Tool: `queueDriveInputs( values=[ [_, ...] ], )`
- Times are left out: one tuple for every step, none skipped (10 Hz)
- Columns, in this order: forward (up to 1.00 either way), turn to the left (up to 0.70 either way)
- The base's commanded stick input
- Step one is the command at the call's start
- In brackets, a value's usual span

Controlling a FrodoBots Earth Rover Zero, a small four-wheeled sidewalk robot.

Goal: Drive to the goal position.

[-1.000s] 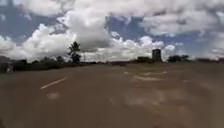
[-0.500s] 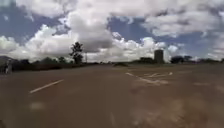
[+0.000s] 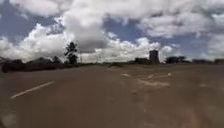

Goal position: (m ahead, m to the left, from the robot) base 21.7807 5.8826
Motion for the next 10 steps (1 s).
queueDriveInputs(
  values=[
    [1.00,-0.24],
    [1.00,-0.27],
    [1.00,-0.11],
    [1.00,0.00],
    [1.00,0.00],
    [1.00,0.07],
    [1.00,0.21],
    [1.00,0.29],
    [1.00,0.32],
    [1.00,0.24]
  ],
)
